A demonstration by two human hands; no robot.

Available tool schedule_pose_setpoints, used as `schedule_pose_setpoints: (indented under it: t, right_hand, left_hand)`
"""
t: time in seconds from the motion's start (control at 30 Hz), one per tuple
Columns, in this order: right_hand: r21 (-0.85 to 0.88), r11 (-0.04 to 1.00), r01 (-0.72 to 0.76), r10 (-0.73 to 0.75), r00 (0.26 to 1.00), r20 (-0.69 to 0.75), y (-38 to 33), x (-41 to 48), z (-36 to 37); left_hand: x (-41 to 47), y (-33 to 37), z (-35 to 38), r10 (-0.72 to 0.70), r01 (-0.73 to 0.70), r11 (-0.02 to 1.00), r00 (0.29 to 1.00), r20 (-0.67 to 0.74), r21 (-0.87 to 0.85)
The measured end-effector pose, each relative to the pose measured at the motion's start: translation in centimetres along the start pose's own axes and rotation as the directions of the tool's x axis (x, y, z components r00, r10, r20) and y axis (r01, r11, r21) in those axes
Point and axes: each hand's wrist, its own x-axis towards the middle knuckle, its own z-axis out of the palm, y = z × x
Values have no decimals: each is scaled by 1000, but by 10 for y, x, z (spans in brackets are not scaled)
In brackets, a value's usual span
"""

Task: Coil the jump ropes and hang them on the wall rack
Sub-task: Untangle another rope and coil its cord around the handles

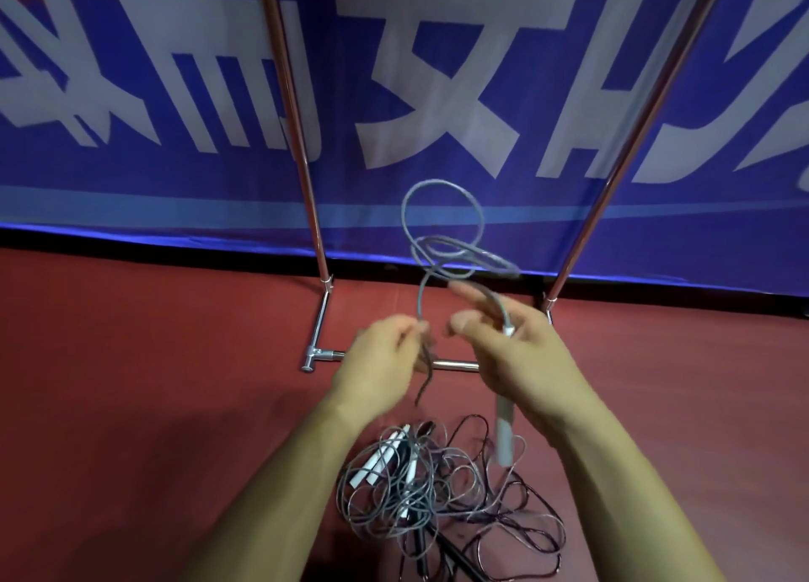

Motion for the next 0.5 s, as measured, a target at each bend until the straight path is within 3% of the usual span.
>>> schedule_pose_setpoints:
  t: [0.07,0.13,0.2,0.27,0.33,0.4,0.47,0.5]
  right_hand:
    - [-177,983,-43,51,998,38,10,0,1]
    - [-412,911,-18,54,996,75,17,0,4]
    - [-575,818,4,45,996,72,22,1,7]
    - [-597,802,6,5,1000,16,21,1,9]
    - [-494,869,23,-54,997,-49,14,2,12]
    - [-267,963,34,-63,993,-104,9,3,15]
    - [-76,997,35,-46,988,-145,7,5,14]
    - [-43,999,34,-41,986,-161,5,4,14]
  left_hand:
    - [2,14,-5,-67,33,947,993,-96,-321]
    - [1,29,-11,-104,36,831,990,-91,-554]
    - [-1,34,-13,-103,30,755,992,-74,-656]
    - [0,36,-16,-108,32,723,992,-67,-690]
    - [1,29,-19,-77,67,786,997,10,-615]
    - [0,18,-16,4,88,919,973,232,-383]
    - [-4,5,-9,-38,117,978,912,408,-171]
    - [-4,-1,-7,-71,127,985,913,402,-114]
